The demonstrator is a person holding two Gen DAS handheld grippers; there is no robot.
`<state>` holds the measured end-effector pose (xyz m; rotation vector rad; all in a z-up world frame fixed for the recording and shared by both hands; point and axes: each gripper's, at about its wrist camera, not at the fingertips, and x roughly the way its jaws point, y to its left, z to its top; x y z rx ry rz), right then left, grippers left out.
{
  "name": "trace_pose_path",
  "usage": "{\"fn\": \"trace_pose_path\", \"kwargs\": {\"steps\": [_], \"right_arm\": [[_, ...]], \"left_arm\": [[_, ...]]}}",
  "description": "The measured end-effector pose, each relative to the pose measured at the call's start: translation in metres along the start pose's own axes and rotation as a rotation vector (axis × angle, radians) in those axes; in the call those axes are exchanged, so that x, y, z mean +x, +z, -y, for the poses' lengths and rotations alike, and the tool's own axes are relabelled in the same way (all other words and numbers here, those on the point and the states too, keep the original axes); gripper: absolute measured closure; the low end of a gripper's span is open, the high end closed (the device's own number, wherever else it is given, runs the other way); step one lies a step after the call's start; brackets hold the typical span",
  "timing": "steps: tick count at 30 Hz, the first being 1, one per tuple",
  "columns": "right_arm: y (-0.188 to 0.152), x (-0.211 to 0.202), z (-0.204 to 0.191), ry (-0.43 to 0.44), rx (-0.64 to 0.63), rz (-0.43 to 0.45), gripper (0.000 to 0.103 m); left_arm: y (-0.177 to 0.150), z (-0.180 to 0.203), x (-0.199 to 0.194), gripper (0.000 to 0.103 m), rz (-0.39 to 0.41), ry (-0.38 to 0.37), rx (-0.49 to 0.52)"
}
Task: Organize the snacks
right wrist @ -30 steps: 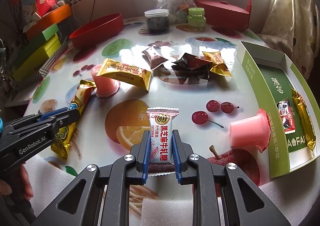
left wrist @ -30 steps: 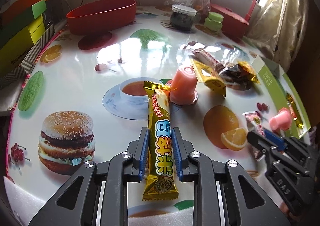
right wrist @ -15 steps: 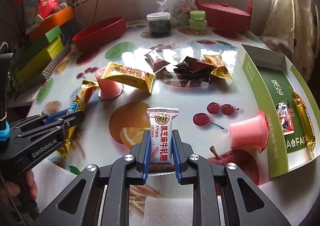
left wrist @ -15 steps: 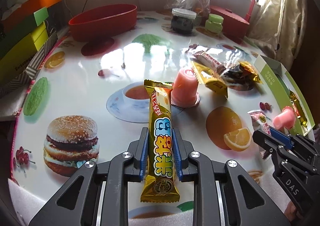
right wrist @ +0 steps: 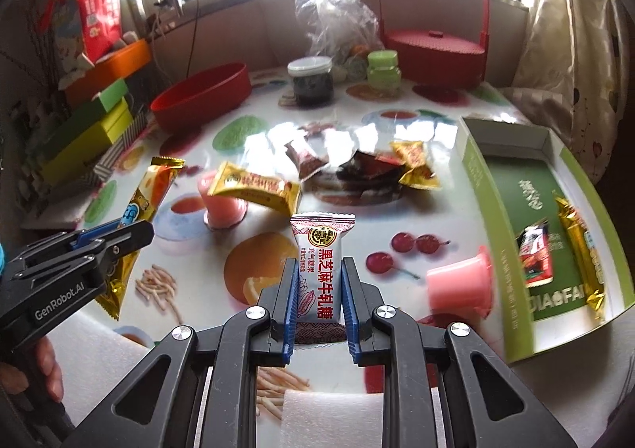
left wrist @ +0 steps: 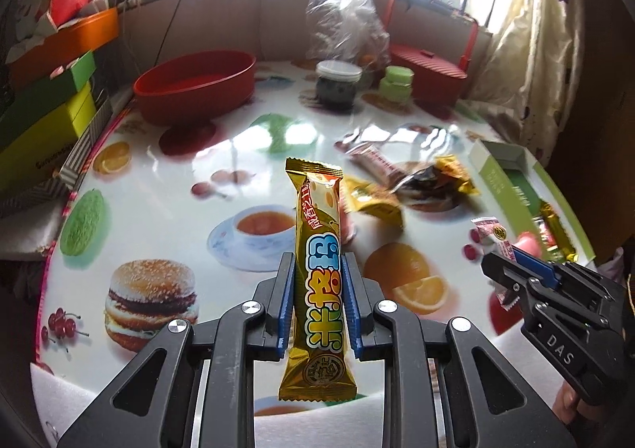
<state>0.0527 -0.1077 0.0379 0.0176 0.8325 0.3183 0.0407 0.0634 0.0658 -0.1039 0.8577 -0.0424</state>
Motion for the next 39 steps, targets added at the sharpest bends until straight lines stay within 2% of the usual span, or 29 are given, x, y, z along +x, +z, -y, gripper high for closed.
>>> {"fn": "trace_pose_path", "kwargs": {"steps": [8,18,26,39], "right_arm": [[0.008,-0.024,0.022,-0.022,0.041,0.050,0.084],[0.010,-0.039,0.054,-0.067,0.097,0.078,0.084],[0.009,-0.053,0.087,-0.118,0.146,0.102,0.084],[0.005,-0.060,0.146,-0.194,0.233,0.103,0.084]], "left_arm": [[0.013,0.033,-0.011,0.079,0.035,-0.074,0.051],[0.021,0.069,-0.008,0.079,0.041,-0.147,0.098],[0.030,0.102,0.002,0.079,0.026,-0.233,0.130],[0.043,0.161,0.028,0.079,-0.023,-0.330,0.179]]}}
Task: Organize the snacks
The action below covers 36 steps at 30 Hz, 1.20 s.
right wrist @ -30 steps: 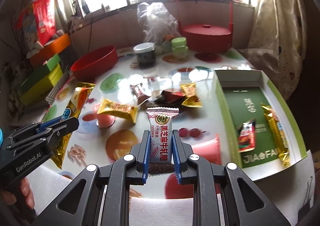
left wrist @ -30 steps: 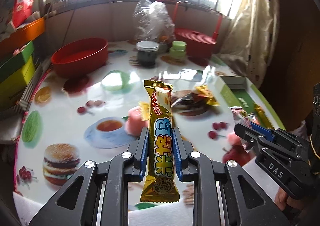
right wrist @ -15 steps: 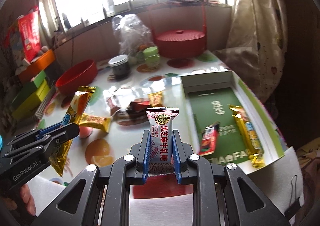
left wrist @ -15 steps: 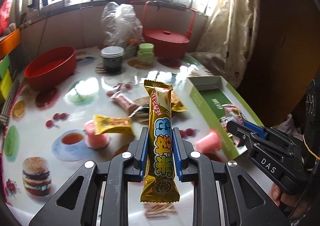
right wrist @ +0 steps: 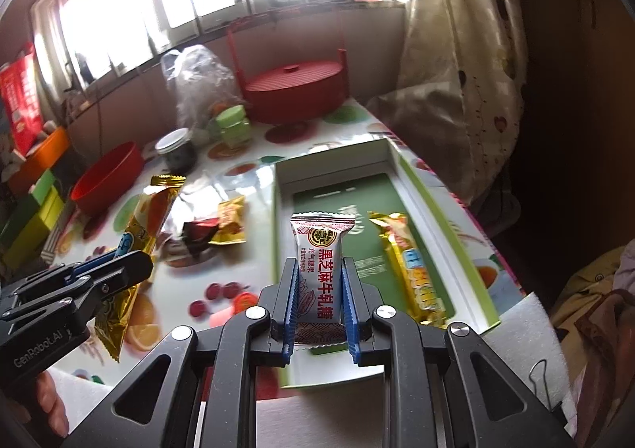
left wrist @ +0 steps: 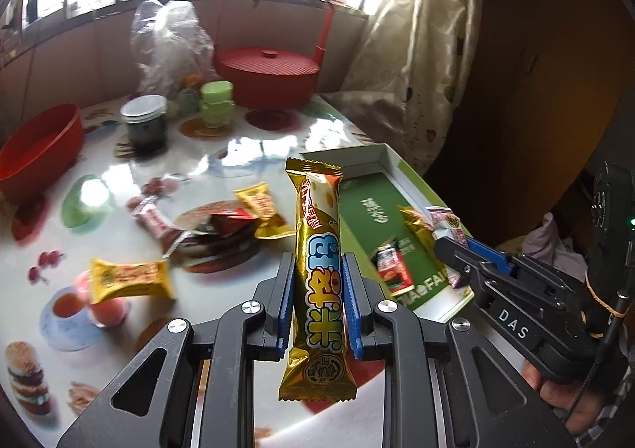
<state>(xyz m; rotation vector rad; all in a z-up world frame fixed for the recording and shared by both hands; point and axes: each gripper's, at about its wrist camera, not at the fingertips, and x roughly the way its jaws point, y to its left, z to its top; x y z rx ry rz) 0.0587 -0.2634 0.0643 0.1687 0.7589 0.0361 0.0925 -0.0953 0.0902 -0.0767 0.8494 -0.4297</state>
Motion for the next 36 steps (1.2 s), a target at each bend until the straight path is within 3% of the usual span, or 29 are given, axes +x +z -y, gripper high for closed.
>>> {"fn": "trace_pose_path", "kwargs": {"steps": [14,36], "right_arm": [[0.001,0.026,0.036,-0.039,0.044,-0.054,0.084],[0.003,0.049,0.051,-0.057,0.001,-0.072,0.083]], "left_arm": [[0.010,0.032,0.053,0.079,-0.089,-0.089,0.025],[0.007,0.052,0.097,0.079,-0.180,-0.101,0.034]]}}
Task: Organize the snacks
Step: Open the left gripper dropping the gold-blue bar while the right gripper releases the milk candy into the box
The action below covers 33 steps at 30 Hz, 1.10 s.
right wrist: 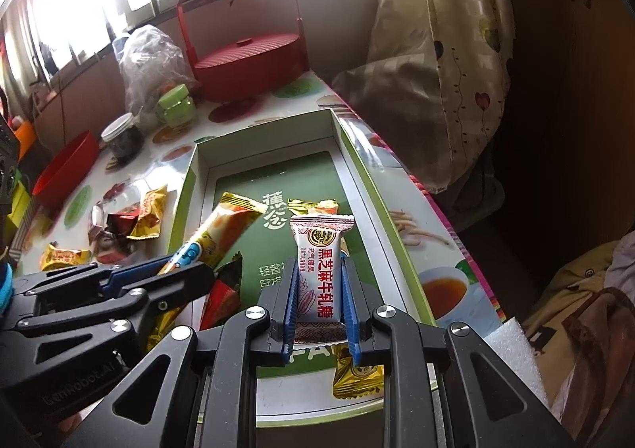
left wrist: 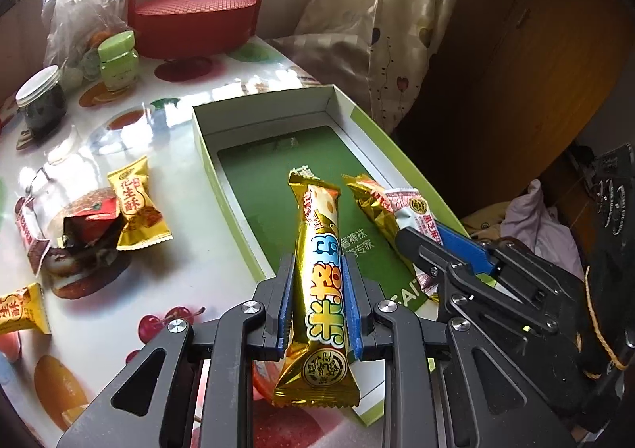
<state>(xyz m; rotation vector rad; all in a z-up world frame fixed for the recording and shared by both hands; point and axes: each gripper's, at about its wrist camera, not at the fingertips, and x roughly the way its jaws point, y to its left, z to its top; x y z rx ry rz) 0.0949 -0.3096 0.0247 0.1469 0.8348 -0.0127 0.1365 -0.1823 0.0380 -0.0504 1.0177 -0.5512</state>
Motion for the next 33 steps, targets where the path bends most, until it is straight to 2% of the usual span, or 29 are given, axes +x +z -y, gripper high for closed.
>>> {"fn": "trace_pose_path", "kwargs": {"steps": [11,17,22,29,33], "right_arm": [[0.000,-0.001,0.002,0.007,-0.005,0.004,0.083],[0.001,-0.005,0.004,-0.001,0.004,0.010,0.078],[0.001,-0.006,0.005,-0.005,0.005,0.010,0.076],[0.000,-0.012,0.007,-0.013,0.014,0.021,0.073],[0.000,-0.015,0.008,-0.014,0.021,0.025,0.071]], "left_arm": [[0.002,0.003,0.002,0.079,-0.011,-0.028,-0.009],[0.002,0.002,0.000,0.070,-0.013,-0.022,-0.006],[0.000,0.004,-0.003,0.069,-0.013,-0.029,-0.013],[-0.001,0.006,-0.014,0.060,0.008,-0.033,-0.013],[-0.003,0.008,-0.019,0.059,0.016,-0.032,-0.008]]}}
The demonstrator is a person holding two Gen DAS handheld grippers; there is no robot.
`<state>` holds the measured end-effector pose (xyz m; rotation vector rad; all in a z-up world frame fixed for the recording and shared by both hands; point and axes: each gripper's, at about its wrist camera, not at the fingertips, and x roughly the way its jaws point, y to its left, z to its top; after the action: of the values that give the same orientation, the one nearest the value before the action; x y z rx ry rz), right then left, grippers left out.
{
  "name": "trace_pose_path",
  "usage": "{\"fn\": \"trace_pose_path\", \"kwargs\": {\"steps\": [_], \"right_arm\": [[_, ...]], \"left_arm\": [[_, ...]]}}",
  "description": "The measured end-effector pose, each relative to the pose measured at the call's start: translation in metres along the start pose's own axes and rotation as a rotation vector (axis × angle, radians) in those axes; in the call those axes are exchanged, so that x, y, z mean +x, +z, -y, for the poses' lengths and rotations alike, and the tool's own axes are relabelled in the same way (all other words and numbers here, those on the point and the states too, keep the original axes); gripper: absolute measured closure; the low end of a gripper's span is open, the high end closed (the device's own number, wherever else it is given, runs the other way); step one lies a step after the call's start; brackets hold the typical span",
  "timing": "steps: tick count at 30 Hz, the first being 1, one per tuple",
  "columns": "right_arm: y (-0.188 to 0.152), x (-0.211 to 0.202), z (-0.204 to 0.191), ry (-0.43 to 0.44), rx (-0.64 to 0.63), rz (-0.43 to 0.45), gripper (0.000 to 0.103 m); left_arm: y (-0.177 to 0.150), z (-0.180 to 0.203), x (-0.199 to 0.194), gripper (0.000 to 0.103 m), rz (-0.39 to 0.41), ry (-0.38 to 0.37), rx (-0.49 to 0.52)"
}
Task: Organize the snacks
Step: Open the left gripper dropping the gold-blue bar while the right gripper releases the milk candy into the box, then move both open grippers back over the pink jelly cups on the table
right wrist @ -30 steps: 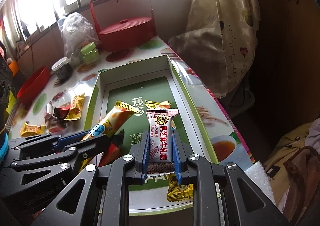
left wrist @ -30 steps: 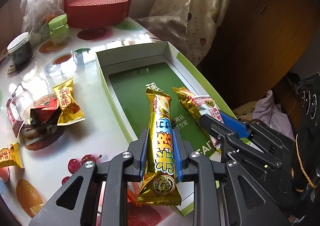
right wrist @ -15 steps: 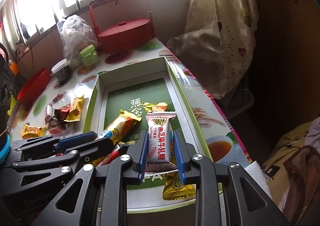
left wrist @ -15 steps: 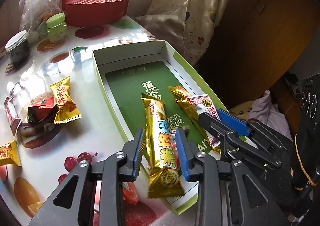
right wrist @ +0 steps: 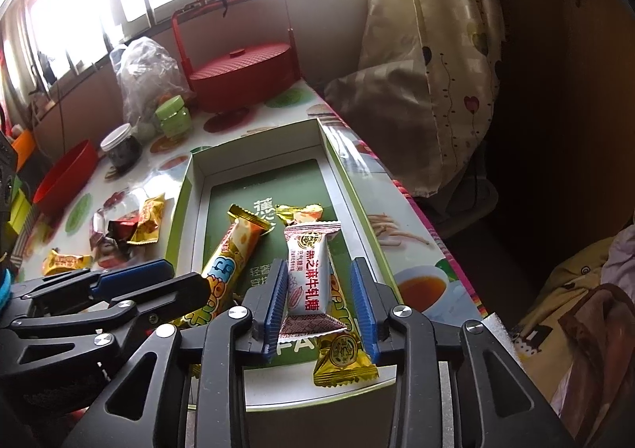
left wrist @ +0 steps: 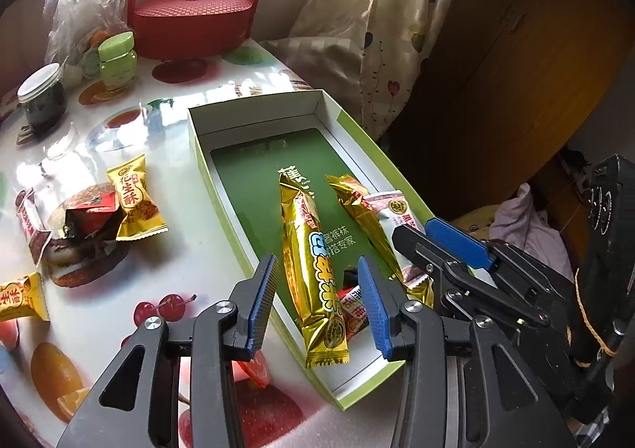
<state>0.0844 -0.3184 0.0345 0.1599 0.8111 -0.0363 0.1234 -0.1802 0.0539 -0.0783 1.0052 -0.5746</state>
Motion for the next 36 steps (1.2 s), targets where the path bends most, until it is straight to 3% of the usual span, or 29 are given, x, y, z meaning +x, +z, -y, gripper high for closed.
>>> {"fn": "trace_pose_path", "kwargs": {"steps": [15,36], "right_arm": [[-0.005,-0.019,-0.007,0.002,0.011,0.029,0.066],[-0.016,-0.038,-0.049,0.070,-0.032,0.050,0.063]], "left_arm": [[-0.008,-0.006,-0.029,0.058,0.063,0.037,0.012],[-0.029,-0.032,-0.068,0.058,0.132,0.121,0.005]]}}
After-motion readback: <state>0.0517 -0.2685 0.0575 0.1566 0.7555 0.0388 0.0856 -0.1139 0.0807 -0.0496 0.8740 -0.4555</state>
